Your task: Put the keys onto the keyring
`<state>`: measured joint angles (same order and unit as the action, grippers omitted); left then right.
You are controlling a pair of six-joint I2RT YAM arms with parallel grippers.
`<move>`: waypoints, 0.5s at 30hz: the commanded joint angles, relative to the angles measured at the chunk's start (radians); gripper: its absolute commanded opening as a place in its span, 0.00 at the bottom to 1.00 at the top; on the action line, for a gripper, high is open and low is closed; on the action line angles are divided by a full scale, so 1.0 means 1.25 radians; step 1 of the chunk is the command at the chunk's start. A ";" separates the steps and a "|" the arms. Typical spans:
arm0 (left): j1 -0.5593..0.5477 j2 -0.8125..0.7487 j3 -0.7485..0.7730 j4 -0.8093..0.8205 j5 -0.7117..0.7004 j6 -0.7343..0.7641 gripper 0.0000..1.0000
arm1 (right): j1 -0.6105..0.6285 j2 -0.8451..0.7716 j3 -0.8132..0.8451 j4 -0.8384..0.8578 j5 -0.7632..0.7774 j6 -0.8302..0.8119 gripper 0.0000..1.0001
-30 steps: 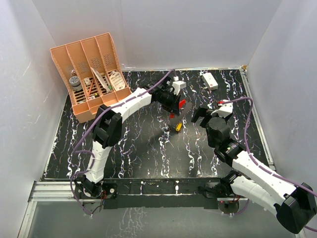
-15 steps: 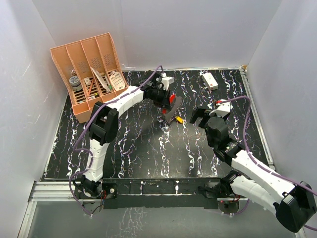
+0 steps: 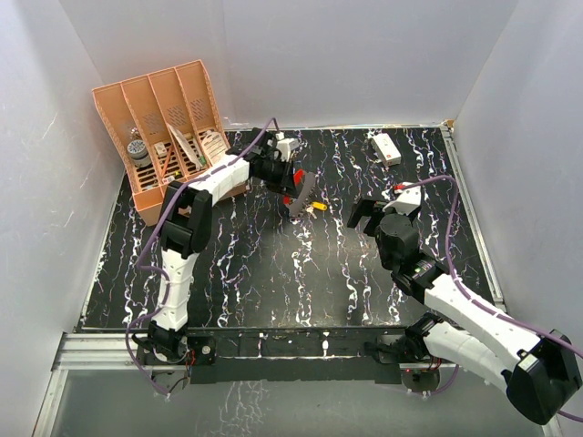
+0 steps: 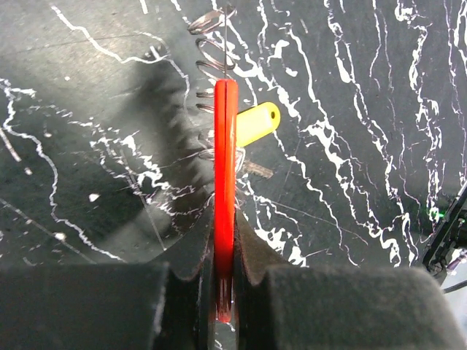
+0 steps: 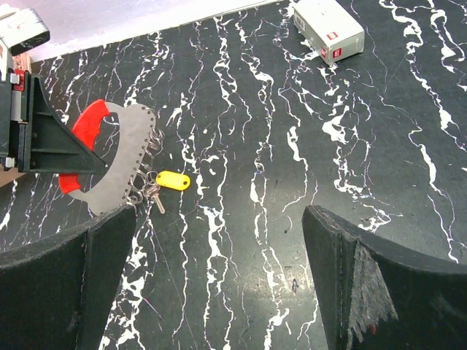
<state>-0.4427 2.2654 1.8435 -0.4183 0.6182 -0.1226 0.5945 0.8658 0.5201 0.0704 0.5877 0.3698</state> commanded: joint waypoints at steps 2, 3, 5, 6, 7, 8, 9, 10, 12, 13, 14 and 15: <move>0.023 -0.032 -0.024 0.013 0.027 0.009 0.05 | -0.003 0.003 0.038 0.022 -0.003 0.008 0.98; 0.027 -0.035 -0.028 0.015 0.028 0.009 0.05 | -0.002 0.004 0.039 0.022 -0.004 0.009 0.98; 0.037 -0.036 -0.029 0.011 0.027 0.009 0.12 | -0.002 0.005 0.040 0.021 -0.006 0.009 0.98; 0.042 -0.036 -0.031 0.007 0.024 0.013 0.22 | -0.002 0.006 0.041 0.021 -0.007 0.009 0.98; 0.046 -0.037 -0.035 0.004 0.018 0.015 0.45 | -0.002 0.006 0.042 0.021 -0.008 0.009 0.98; 0.050 -0.040 -0.040 0.002 0.011 0.019 0.56 | -0.002 0.006 0.043 0.020 -0.010 0.010 0.98; 0.052 -0.046 -0.047 0.003 0.004 0.022 0.59 | -0.002 0.006 0.043 0.020 -0.010 0.011 0.98; 0.055 -0.054 -0.057 0.007 -0.008 0.018 0.68 | -0.002 0.007 0.042 0.020 -0.012 0.012 0.98; 0.059 -0.081 -0.077 0.016 -0.046 0.011 0.98 | -0.003 0.007 0.043 0.020 -0.014 0.012 0.98; 0.059 -0.099 -0.087 0.023 -0.075 0.006 0.99 | -0.002 0.008 0.044 0.019 -0.015 0.012 0.98; 0.060 -0.122 -0.094 0.023 -0.102 0.004 0.99 | -0.003 0.009 0.046 0.019 -0.017 0.012 0.98; 0.059 -0.146 -0.104 0.027 -0.126 0.001 0.99 | -0.002 0.009 0.048 0.017 -0.018 0.011 0.98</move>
<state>-0.3763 2.2471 1.7451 -0.3927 0.5644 -0.1116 0.5945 0.8764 0.5220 0.0700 0.5713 0.3740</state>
